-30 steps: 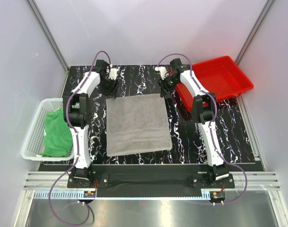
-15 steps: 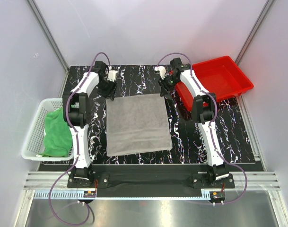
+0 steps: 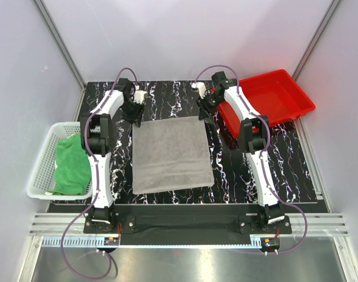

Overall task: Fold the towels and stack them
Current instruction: Fold the towel

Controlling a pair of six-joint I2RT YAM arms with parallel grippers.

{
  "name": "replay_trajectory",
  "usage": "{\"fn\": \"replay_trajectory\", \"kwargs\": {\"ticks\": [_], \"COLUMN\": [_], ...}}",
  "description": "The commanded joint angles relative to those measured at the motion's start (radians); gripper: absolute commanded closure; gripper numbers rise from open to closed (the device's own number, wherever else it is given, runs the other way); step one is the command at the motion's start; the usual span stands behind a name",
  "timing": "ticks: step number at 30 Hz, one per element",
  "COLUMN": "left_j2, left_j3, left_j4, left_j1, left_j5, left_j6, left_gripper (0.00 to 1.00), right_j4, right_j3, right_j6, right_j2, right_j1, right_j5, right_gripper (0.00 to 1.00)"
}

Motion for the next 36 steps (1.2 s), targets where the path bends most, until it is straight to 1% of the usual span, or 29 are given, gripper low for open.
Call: {"fn": "replay_trajectory", "kwargs": {"ticks": [1, 2, 4, 5, 6, 8, 9, 10, 12, 16, 20, 23, 26, 27, 32, 33, 35, 36], "left_j2": [-0.003, -0.003, 0.0, 0.0, 0.002, 0.003, 0.003, 0.003, 0.002, -0.012, -0.035, -0.082, -0.161, -0.209, -0.365, -0.41, -0.452, -0.495], "left_j3": [0.049, 0.049, 0.054, 0.057, 0.06, 0.064, 0.064, 0.066, 0.061, 0.054, 0.057, 0.071, 0.087, 0.089, 0.083, 0.086, 0.086, 0.084], "left_j4": [-0.013, -0.013, -0.014, -0.016, -0.021, -0.036, -0.04, -0.05, -0.053, -0.044, -0.021, -0.001, 0.024, 0.042, 0.082, 0.081, 0.07, 0.065], "left_j1": [0.007, 0.009, 0.009, 0.011, 0.011, 0.011, 0.014, 0.014, 0.018, 0.029, 0.034, 0.034, 0.032, 0.034, 0.029, 0.027, 0.02, 0.015], "left_j5": [0.029, 0.032, 0.029, 0.033, 0.032, 0.033, 0.032, 0.032, 0.033, 0.023, -0.043, -0.091, -0.1, -0.106, -0.1, -0.099, -0.099, -0.102], "left_j6": [0.017, 0.015, 0.008, 0.008, 0.009, 0.015, 0.018, 0.021, 0.024, 0.021, 0.003, -0.015, -0.037, -0.047, -0.055, -0.055, -0.048, -0.038], "left_gripper": [0.57, 0.57, 0.58, 0.6, 0.62, 0.7, 0.83, 0.9, 1.0, 1.0, 1.0, 1.0, 1.0, 1.0, 1.0, 1.0, 1.0, 1.0], "right_j4": [-0.029, -0.026, -0.02, -0.012, -0.006, 0.026, 0.037, 0.049, 0.057, 0.101, 0.201, 0.244, 0.342, 0.392, 0.462, 0.484, 0.509, 0.54], "right_j3": [0.064, 0.063, 0.063, 0.063, 0.054, 0.037, 0.017, 0.009, -0.005, -0.034, -0.115, -0.118, -0.166, -0.18, -0.221, -0.233, -0.281, -0.302], "right_j6": [-0.031, -0.032, -0.032, -0.035, -0.038, -0.04, -0.041, -0.044, -0.046, -0.041, -0.014, 0.032, 0.044, 0.043, 0.063, 0.066, 0.081, 0.087], "right_j2": [0.017, 0.017, 0.017, 0.016, 0.011, -0.003, -0.006, -0.012, -0.015, -0.032, -0.081, -0.139, -0.236, -0.284, -0.417, -0.462, -0.518, -0.574], "right_j1": [0.005, 0.01, 0.012, 0.012, 0.012, 0.012, 0.012, 0.012, 0.012, 0.01, 0.002, -0.005, -0.007, -0.005, -0.008, -0.008, -0.007, -0.008], "right_j5": [-0.004, -0.001, 0.003, 0.005, 0.002, -0.003, -0.003, -0.003, 0.002, 0.022, 0.092, 0.129, 0.163, 0.172, 0.238, 0.247, 0.256, 0.258], "right_gripper": [0.59, 0.61, 0.69, 0.73, 0.81, 0.89, 0.92, 0.96, 1.0, 1.0, 1.0, 1.0, 1.0, 1.0, 1.0, 1.0, 1.0, 1.0]}}
